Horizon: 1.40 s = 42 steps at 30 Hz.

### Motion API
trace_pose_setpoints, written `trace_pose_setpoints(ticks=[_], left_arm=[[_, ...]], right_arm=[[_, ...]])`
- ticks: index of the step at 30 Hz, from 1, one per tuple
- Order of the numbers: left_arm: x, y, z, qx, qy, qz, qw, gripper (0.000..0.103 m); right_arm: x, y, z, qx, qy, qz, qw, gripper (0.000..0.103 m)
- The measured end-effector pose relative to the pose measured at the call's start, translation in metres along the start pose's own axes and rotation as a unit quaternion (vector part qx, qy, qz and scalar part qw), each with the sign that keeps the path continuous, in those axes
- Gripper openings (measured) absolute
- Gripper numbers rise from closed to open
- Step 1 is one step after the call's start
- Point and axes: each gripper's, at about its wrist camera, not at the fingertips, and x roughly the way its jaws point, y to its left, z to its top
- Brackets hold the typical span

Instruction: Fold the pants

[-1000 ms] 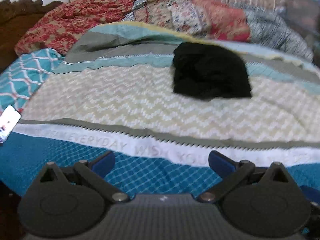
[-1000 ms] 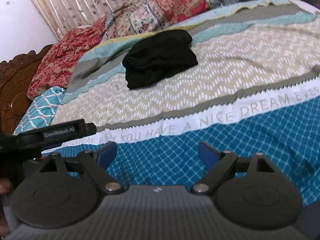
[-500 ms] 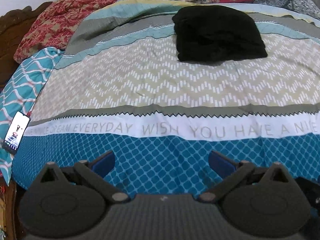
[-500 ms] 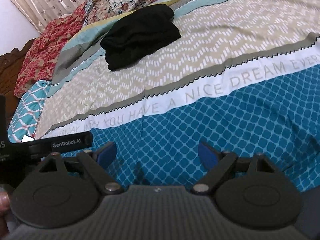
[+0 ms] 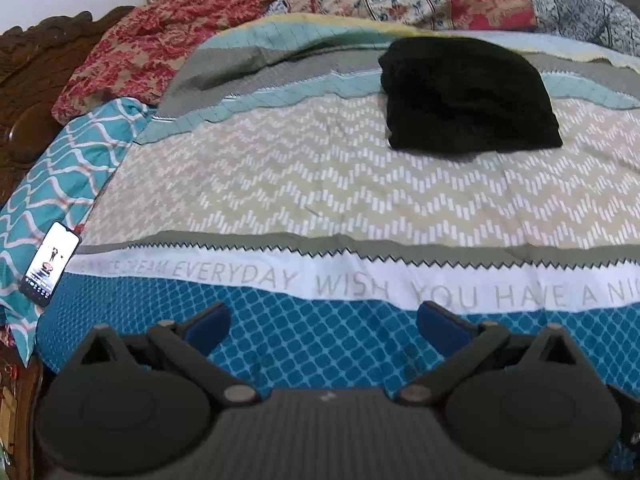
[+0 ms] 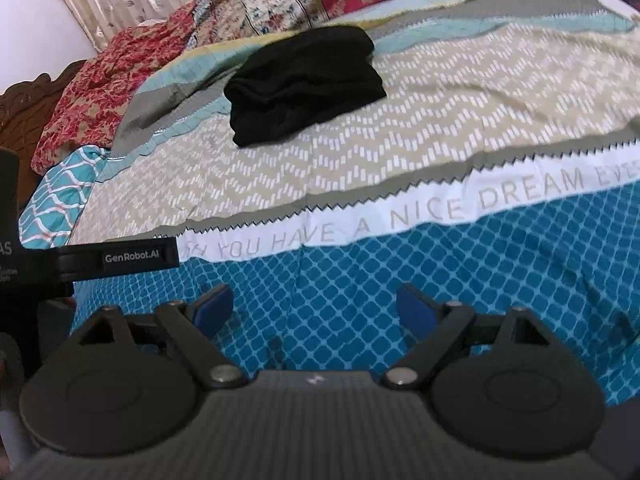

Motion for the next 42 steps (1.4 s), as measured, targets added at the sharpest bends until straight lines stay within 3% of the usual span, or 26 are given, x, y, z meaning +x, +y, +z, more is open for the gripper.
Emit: trace_pose_setpoints(ticks=[7,14,20,28,34,42], left_arm=[[-0.004,0.005,0.002,-0.006,-0.014,0.007,0.9999,0.103],[-0.007,0.012,0.004,-0.017,-0.025,0.017,0.9994,0.103],[-0.015,0.012,0.005,-0.01,-0.059,0.062,0.9963,0.103],[-0.014,0.015,0.008,-0.018,-0.049,0.043,0.9977,0.103],[-0.011,0.021,0.007,-0.037,-0.04,0.032,0.998,0.103],[-0.038,0.014,0.015,-0.031,-0.118,0.041,0.9917,0.103]], right_arm=[[-0.002,0.008,0.002,0.005,-0.035,-0.018,0.999,0.091],[0.001,0.012,0.001,0.013,-0.033,-0.023,0.999,0.091],[0.0,0.018,0.002,0.016,-0.052,-0.042,0.998,0.091],[-0.005,0.014,0.006,0.013,-0.081,-0.055,0.995,0.091],[0.004,0.015,0.004,0.025,-0.061,-0.062,0.996,0.09],[-0.006,0.01,0.003,0.029,-0.086,-0.077,0.993,0.09]])
